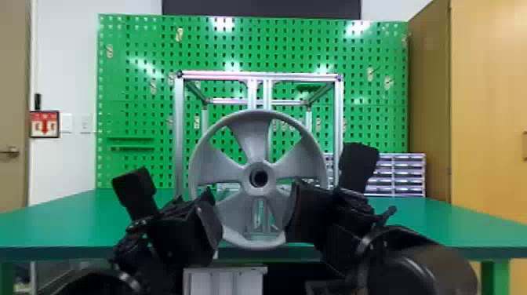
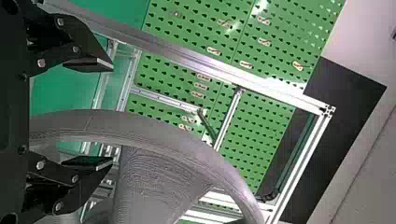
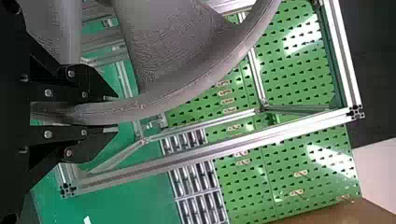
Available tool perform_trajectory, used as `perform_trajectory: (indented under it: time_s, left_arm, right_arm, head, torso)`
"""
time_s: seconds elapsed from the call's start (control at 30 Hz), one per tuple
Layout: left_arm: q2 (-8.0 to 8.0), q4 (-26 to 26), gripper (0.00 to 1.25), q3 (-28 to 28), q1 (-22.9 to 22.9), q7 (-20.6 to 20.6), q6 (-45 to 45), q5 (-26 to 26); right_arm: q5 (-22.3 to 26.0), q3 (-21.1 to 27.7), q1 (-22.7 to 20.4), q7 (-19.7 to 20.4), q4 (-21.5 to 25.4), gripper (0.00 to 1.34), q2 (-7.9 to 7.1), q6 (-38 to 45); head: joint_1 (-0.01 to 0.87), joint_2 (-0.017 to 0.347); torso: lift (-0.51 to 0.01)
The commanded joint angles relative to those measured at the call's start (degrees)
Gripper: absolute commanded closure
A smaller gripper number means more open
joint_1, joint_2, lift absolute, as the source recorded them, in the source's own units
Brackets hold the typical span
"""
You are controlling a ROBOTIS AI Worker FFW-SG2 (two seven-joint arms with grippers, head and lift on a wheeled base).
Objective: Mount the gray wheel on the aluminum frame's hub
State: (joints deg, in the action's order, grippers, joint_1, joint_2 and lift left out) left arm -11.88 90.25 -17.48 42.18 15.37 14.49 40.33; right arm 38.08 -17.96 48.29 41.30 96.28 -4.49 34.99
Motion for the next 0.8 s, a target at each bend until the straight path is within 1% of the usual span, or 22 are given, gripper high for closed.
perform_trajectory:
  time_s: [0.0,0.23,0.77]
  left_arm:
    - [0.02,-0.3,0.53,-0.1,0.2,0.0,-0.2,-0.2]
    - [0.11,-1.5,0.53,-0.3,0.6,-0.7,-0.9,-0.2]
    - [0.37,-3.6,0.53,-1.0,1.9,-0.9,-1.8,-1.0]
  right_arm:
    - [-0.2,-0.1,0.2,0.0,-0.5,1.33,-0.17,-0.1]
    - [-0.5,0.1,0.6,-0.6,-1.5,1.33,-0.17,-0.7]
    - [-1.0,0.0,1.8,-0.8,-4.2,1.33,0.09,-1.1]
  head:
    - [-0.005,0.006]
    - [-0.005,0.006]
    - [-0.005,0.006]
  torso:
    - [-0.499]
    - [-0.499]
    - [-0.499]
